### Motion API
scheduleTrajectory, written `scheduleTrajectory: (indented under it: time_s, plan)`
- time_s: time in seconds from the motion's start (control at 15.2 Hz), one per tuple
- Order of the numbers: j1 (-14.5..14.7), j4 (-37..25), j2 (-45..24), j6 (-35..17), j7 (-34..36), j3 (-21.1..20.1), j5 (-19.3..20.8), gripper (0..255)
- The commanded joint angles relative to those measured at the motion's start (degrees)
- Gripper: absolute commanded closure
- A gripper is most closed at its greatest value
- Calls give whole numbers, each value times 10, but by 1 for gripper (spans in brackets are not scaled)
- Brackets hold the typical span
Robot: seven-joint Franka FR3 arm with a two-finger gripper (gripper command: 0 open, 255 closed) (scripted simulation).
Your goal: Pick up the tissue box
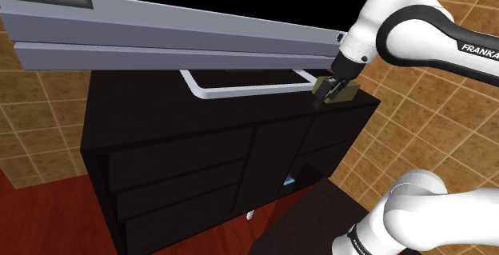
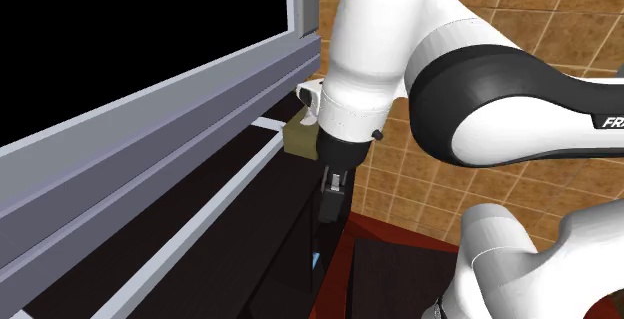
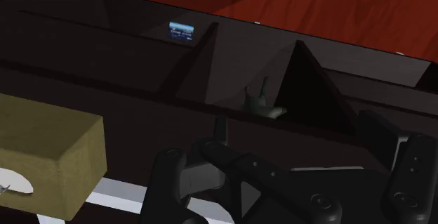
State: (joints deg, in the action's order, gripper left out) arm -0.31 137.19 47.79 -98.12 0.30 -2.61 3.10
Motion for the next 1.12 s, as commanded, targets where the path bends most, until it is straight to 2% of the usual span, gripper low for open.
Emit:
scheduleTrajectory:
  time_s: [0.0, 0.53, 1.06]
  plan:
    - [0, 0, 0, 0, 0, 0, 0, 0]
    - [-58, -102, -95, -25, 31, 88, -27, 0]
    - [-100, -196, -179, -36, 55, 183, -77, 0]
